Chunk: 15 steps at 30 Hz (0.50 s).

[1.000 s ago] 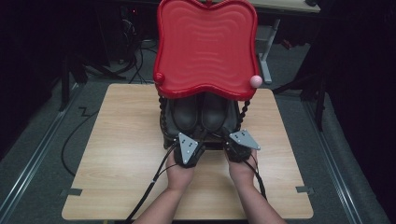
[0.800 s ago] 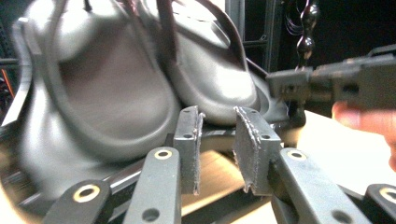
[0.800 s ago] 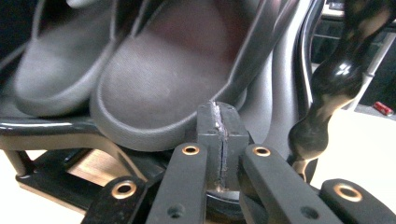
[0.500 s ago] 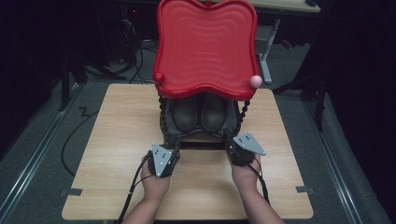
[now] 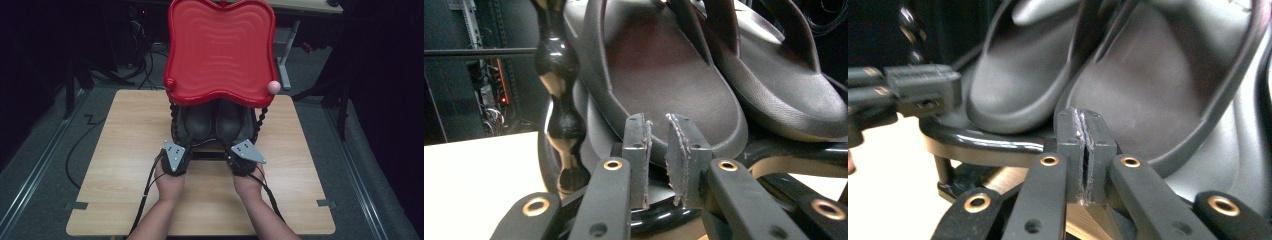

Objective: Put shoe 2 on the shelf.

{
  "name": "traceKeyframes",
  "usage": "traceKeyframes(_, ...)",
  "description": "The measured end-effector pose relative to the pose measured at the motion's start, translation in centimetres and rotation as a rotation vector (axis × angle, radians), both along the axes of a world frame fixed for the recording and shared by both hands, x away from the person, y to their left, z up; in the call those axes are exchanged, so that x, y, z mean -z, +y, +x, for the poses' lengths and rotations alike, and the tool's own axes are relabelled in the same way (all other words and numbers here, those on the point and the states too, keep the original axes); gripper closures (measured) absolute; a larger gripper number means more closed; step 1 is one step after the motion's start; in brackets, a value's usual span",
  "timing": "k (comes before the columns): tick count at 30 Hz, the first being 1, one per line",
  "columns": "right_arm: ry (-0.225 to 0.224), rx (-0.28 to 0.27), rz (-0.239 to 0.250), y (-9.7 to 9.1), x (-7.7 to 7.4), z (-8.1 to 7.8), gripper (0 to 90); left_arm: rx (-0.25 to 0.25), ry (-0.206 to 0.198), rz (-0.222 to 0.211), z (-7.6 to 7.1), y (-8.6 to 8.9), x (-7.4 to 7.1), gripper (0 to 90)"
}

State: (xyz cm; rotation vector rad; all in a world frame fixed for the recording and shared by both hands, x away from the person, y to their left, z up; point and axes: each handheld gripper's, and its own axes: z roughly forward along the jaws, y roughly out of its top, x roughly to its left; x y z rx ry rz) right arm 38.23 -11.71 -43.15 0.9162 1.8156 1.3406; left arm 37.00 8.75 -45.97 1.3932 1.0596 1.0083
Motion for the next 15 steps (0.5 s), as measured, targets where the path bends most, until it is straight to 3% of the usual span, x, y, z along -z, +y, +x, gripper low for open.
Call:
traceKeyframes(6, 0.034, 0.035, 0.01, -0.6, 0.4, 1.2, 89.6, 0.012, 0.013, -0.001, 0.5, -0.4, 0.0, 77.5)
traceKeyframes(9, 0.04, 0.026, 0.031, -0.8, 0.3, 1.1, 86.7, 0.017, 0.015, -0.001, 0.3, -0.3, -0.1, 76.5)
traceKeyframes(15, 0.012, 0.014, 0.05, -2.7, -0.2, -1.0, 74.0, 0.055, -0.017, 0.014, -2.3, 0.8, -0.7, 72.0)
